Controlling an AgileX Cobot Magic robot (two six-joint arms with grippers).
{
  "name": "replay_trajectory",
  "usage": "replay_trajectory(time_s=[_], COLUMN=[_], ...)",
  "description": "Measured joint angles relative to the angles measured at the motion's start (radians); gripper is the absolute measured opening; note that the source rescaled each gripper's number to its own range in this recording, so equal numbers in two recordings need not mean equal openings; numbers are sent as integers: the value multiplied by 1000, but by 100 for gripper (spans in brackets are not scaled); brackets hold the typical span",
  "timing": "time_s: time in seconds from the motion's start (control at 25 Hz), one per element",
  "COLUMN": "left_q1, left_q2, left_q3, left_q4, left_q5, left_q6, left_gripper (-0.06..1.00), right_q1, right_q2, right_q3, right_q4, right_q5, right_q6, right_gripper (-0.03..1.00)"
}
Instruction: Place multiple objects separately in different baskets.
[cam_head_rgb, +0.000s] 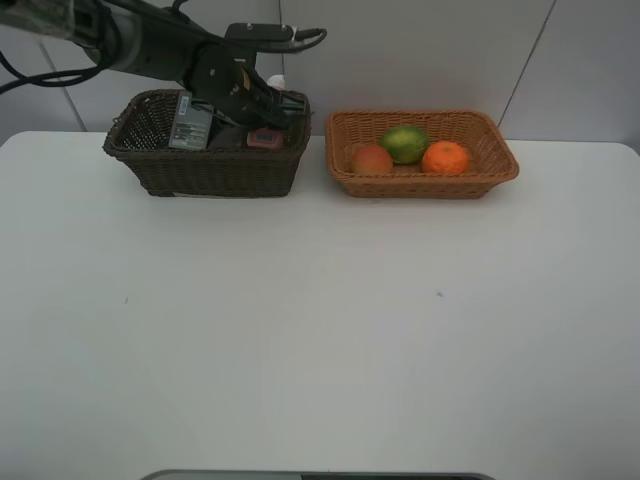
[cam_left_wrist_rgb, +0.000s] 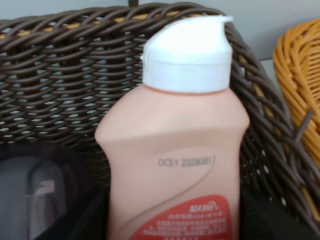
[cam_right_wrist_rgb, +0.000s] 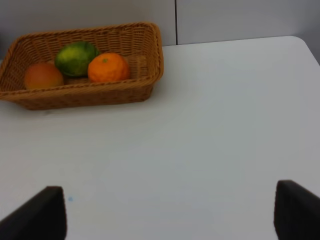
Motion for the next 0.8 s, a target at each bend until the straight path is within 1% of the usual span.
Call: replay_trajectory(time_s=[0.04, 0.08, 0.16, 0.2, 0.24, 0.28, 0.36, 0.48, 0.64, 0.8], left_q1=[0, 0, 2, 2, 2, 2, 2, 2, 2, 2], left_q2=[0, 0, 0, 0, 0, 0, 0, -3, -47, -130], left_q3=[0, 0, 0, 0, 0, 0, 0, 0, 0, 5], left_q4=[0, 0, 0, 0, 0, 0, 0, 0, 0, 0], left_q5=[0, 0, 0, 0, 0, 2, 19, 63, 160, 279], left_q6=[0, 0, 0, 0, 0, 0, 0, 0, 0, 1], left_gripper=[0, 12, 55, 75, 86, 92, 97, 98, 98, 98], right_q1=[0, 0, 0, 0, 0, 0, 0, 0, 0, 0], right_q2=[0, 0, 0, 0, 0, 0, 0, 0, 0, 0], right_q3=[0, 0, 0, 0, 0, 0, 0, 0, 0, 0], right_q4=[0, 0, 0, 0, 0, 0, 0, 0, 0, 0], right_q5=[0, 0, 0, 0, 0, 0, 0, 0, 0, 0], right_q6=[0, 0, 0, 0, 0, -1, -1, -1, -1, -1], right_gripper=[91, 91, 91, 91, 91, 91, 91, 91, 91, 91])
